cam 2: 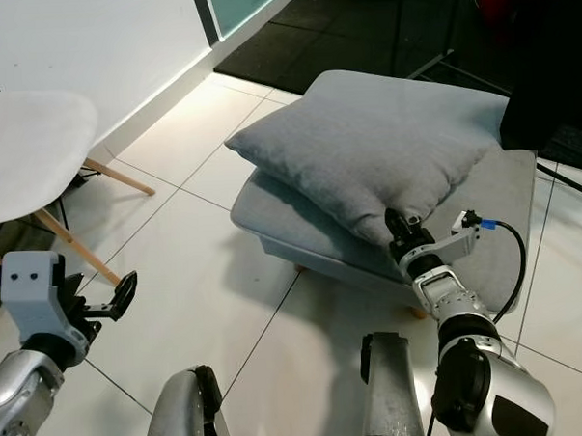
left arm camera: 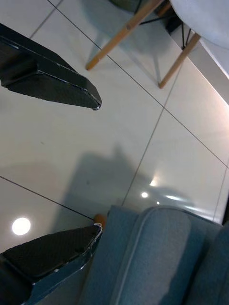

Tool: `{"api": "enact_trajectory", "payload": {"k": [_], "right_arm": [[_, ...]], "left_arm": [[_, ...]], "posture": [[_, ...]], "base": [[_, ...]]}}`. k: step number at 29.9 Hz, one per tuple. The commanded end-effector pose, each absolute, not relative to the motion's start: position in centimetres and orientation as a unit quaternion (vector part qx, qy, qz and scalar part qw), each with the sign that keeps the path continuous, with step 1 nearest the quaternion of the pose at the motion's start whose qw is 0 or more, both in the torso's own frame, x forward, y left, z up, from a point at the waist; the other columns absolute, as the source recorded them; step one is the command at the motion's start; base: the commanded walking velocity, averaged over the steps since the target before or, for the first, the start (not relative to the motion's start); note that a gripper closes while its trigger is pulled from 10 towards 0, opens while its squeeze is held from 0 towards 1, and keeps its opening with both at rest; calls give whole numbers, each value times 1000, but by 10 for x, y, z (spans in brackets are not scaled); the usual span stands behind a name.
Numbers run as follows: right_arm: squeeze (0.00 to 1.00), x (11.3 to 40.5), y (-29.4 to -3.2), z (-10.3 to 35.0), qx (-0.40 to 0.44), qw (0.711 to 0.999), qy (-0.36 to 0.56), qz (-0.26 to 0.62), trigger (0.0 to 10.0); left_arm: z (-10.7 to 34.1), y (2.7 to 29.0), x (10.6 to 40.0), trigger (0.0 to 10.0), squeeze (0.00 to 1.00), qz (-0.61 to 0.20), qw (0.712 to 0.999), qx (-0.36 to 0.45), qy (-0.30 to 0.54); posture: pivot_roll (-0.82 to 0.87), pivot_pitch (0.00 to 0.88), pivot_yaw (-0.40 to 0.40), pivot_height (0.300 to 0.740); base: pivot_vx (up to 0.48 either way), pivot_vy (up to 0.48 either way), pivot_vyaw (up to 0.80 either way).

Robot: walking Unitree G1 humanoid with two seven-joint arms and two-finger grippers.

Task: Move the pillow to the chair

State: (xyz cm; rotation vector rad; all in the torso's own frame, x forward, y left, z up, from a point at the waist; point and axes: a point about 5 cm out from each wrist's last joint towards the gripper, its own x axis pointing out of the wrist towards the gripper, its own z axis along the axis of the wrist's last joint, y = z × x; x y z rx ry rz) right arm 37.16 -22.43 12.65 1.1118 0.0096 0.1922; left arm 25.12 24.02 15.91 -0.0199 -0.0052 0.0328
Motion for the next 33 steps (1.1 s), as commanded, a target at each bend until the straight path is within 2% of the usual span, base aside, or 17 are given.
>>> {"api": "enact_trajectory", "payload": {"k": [1, 5, 7, 8, 10, 12, 24, 33], "right_arm": [[0, 373, -223, 128, 508, 857, 11, 93, 0], [0, 379, -223, 143, 468, 876, -3, 115, 0], [0, 379, -223, 143, 468, 876, -3, 115, 0], [0, 386, -218, 170, 426, 887, -33, 173, 0], [0, 386, -218, 170, 426, 887, -33, 173, 0], [0, 391, -210, 194, 389, 891, -49, 231, 0], [0, 395, -192, 222, 366, 880, -76, 294, 0], [0, 395, -179, 225, 352, 879, -64, 317, 0]], "left_arm": [[151, 241, 249, 10000, 0, 25, 999, -13, 16], [149, 238, 254, 10000, 0, 25, 999, -22, 12], [149, 238, 254, 10000, 0, 25, 999, -22, 12], [148, 232, 263, 10000, 0, 21, 999, -33, 3], [148, 232, 263, 10000, 0, 21, 999, -33, 3], [146, 222, 277, 10000, 0, 15, 999, -49, -4], [146, 200, 306, 10000, 0, 5, 996, -89, -24], [140, 191, 312, 10000, 0, 6, 994, -103, -26]], "posture": [[-27, 270, 79, 485], [-47, 242, 63, 485], [-47, 242, 63, 485], [-82, 191, 44, 489], [-82, 191, 44, 489], [-117, 136, 29, 499], [-164, 5, 0, 534], [-179, 0, -28, 554]], "base": [[0, 0, 0], [0, 0, 0], [0, 0, 0], [0, 0, 0], [0, 0, 0], [0, 0, 0], [0, 0, 0], [0, 0, 0]]}}
